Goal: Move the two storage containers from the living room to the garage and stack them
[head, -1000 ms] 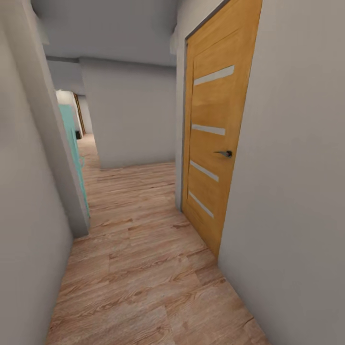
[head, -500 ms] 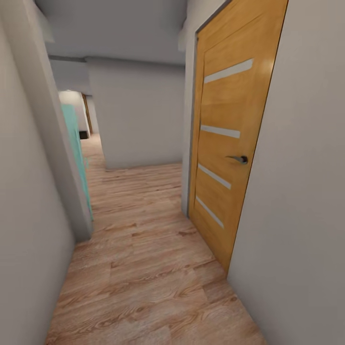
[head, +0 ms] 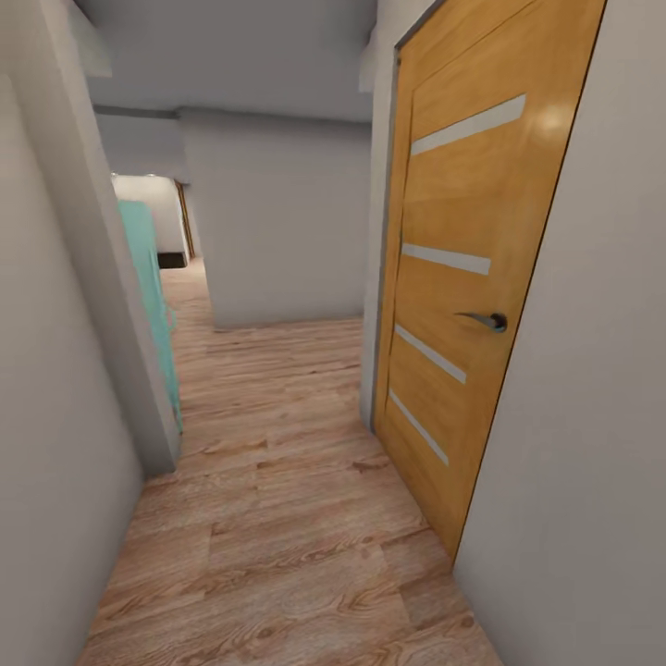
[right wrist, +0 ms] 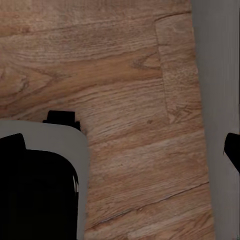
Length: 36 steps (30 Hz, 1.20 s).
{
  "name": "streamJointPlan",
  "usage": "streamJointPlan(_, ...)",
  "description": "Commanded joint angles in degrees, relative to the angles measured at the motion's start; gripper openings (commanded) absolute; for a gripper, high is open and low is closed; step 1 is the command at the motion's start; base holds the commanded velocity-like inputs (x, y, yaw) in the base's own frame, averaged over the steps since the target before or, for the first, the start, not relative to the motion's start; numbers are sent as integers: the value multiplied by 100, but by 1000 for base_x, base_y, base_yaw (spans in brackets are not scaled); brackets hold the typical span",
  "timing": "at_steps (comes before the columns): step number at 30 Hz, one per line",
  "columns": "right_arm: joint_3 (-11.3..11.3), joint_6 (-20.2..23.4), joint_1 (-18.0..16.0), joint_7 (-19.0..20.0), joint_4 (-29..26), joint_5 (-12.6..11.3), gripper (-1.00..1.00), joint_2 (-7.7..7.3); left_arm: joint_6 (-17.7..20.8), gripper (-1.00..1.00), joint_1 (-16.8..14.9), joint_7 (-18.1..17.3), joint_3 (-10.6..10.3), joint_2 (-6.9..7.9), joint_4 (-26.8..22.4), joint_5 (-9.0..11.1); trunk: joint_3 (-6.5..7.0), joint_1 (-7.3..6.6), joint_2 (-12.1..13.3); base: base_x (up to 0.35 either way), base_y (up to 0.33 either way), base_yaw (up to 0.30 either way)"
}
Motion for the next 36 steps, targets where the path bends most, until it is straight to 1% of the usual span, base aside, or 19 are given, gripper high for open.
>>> streamJointPlan(1,49,-33,-6,1,17,-51,100,1,-11,100,-1,9,1,-1,-4,21,-5,3,-2,321,-117,258)
streamJointPlan(19,54,-33,-6,1,17,-51,100,-1,-11,100,-1,9,1,2,-2,21,-5,3,-2,321,-115,263)
streamJointPlan(24,66,-27,-6,1,17,-45,100,-2,-11,100,-1,9,1,7,-2,21,-5,3,-2,321,-56,80)
streamJointPlan(36,100,-18,-6,9,17,-42,100,8,-11,100,-1,16,10,11,-2,30,-5,3,-2,322,-5,7)
